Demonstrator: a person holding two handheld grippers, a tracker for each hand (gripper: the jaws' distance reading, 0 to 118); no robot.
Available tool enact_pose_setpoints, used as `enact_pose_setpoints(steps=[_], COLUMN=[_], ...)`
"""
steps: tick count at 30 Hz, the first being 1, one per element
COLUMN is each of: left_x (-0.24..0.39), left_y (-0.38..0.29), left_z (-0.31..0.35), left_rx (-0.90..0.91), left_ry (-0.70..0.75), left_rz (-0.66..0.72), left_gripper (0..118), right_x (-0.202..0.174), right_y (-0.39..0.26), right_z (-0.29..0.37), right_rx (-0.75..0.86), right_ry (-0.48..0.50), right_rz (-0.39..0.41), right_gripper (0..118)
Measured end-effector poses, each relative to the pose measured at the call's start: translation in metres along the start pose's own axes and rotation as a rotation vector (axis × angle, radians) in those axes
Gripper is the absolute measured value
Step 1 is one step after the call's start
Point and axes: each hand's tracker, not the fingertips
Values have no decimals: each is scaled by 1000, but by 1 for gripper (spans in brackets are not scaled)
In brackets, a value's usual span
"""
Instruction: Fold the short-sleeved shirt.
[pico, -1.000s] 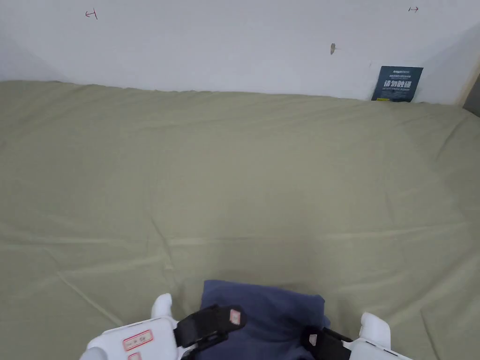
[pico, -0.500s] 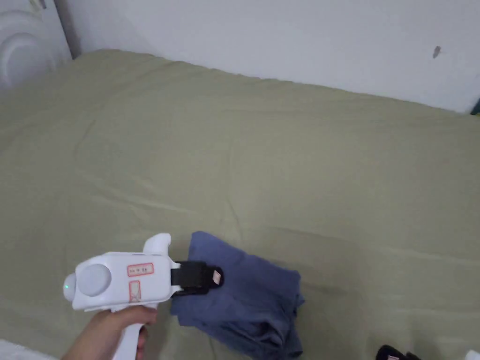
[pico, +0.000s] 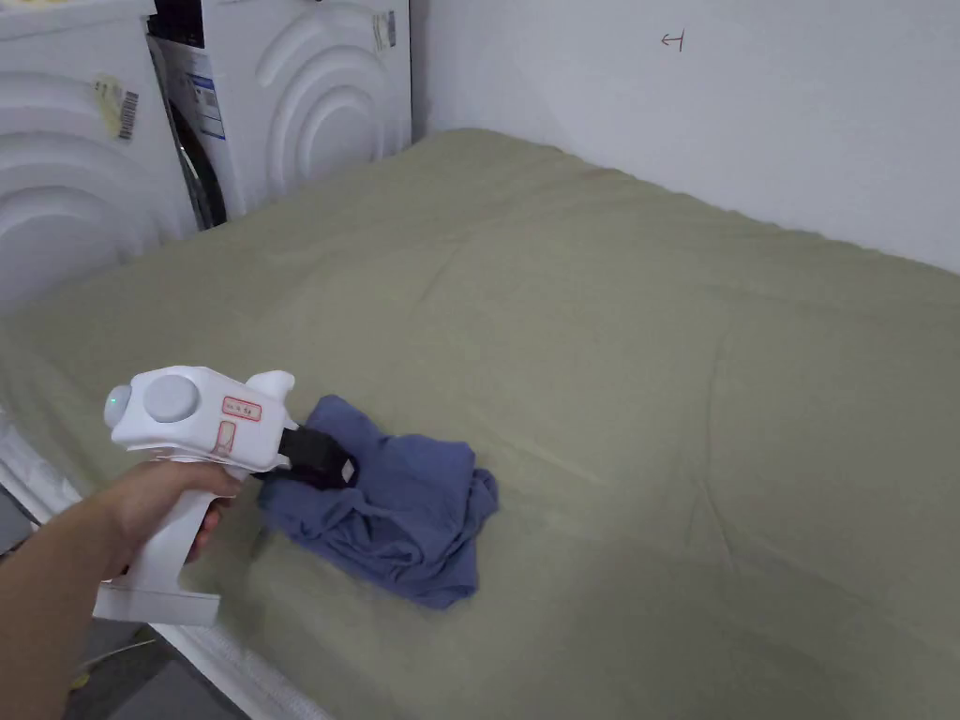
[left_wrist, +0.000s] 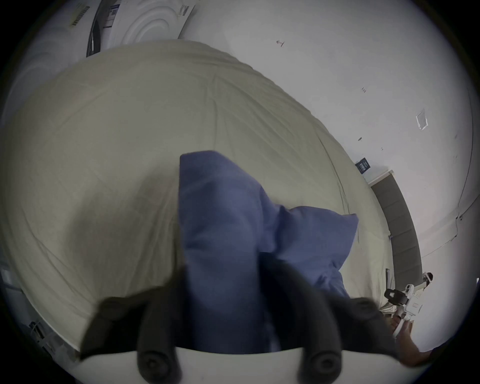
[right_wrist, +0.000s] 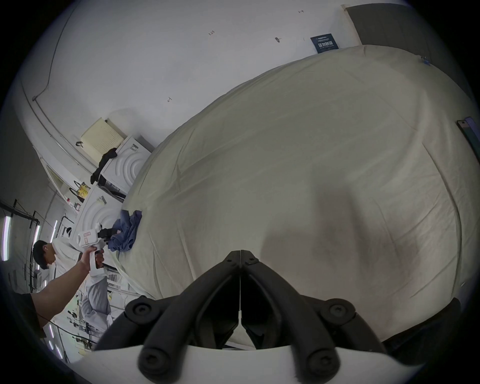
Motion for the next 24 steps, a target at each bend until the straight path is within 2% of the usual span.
enact_pose_setpoints(steps=[2,4,7,8,9,10,11,12,14,16,18,24], left_x=[3,2,-3,2,10,25,44,67,115,170,238,399], left_y=[-3,-3,1,0,-2,-10,-17,-25,-42,-66,-93,-133], left_z=[7,31,69,82,94,105,112,115,119,119,115,93], left_rx=[30,129,179,239,282,363,436,496,595,700,804,892], left_ry=[22,8,151,206,273,301,333,377,403,260,220,33], left_rz=[-57,-80,-36,-50,-67,-112,-172,-218,-284,-280,-372,-525], left_gripper=[117,116,115,110,97,75,38,17,13,12,11,11], right_x=[-1,-2,-1,0,1,2,3,3,2,-4,-16,-62], right_y=[2,4,3,4,4,5,7,10,20,40,64,120], right_z=[0,3,11,15,20,26,31,37,52,75,104,174], right_rx=[-3,4,27,38,55,69,77,98,167,272,405,720], right_ry=[1,10,-11,-17,-28,-36,-44,-73,-152,-171,-200,-275], right_rz=[12,32,91,107,128,151,190,239,309,334,363,502], right_gripper=[1,1,1,1,1,1,1,1,1,1,1,1])
